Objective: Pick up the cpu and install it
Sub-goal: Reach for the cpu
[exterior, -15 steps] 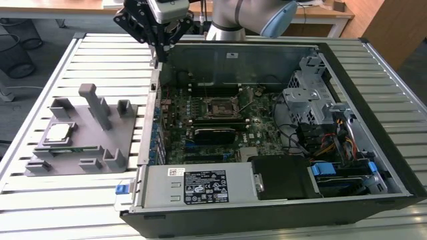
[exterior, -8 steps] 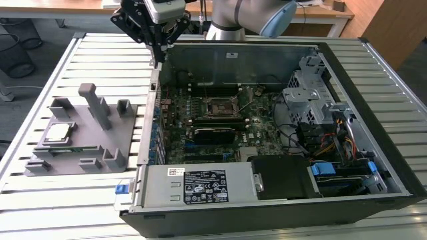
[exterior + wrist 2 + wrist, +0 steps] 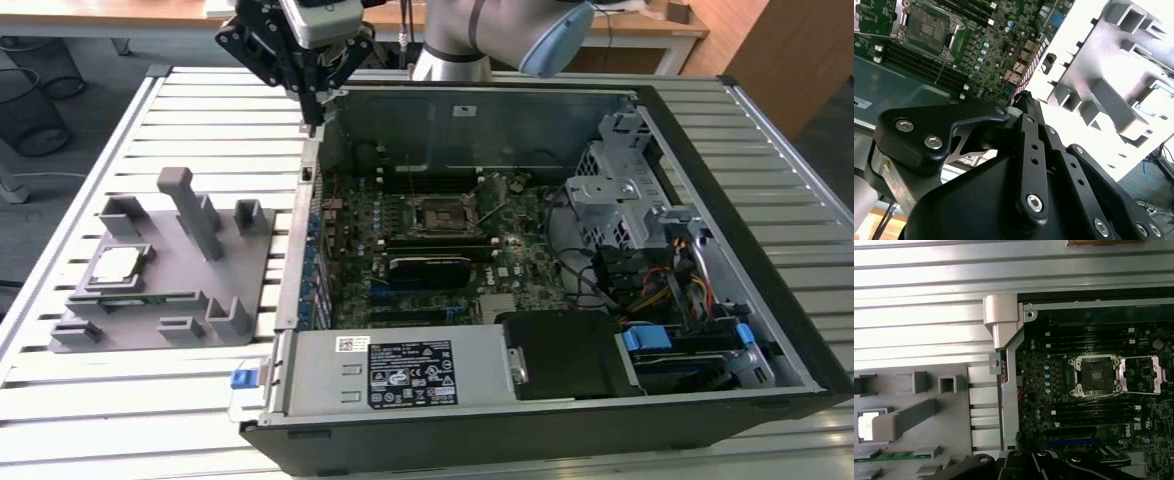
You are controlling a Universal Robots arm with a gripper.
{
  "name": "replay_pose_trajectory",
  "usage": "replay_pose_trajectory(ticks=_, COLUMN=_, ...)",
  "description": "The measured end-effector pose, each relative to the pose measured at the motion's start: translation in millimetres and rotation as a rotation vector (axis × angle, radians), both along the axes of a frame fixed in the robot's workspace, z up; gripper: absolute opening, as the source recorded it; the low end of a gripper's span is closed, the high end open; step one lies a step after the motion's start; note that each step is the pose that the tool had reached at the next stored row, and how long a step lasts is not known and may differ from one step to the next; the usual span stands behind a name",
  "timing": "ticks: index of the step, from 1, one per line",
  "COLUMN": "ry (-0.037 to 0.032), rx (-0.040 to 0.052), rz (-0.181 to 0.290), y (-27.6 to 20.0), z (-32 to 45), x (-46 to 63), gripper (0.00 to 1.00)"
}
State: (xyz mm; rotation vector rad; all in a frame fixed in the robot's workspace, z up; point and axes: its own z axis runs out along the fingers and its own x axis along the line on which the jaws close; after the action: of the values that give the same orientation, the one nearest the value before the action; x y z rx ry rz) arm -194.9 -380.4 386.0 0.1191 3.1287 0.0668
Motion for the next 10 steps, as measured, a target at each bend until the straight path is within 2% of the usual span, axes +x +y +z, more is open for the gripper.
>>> replay_pose_trajectory(ticks=10, ry=0.0045, rx=0.0, rz=0.0, y=1.9, z=-1.2, x=-4.4, gripper=0.11)
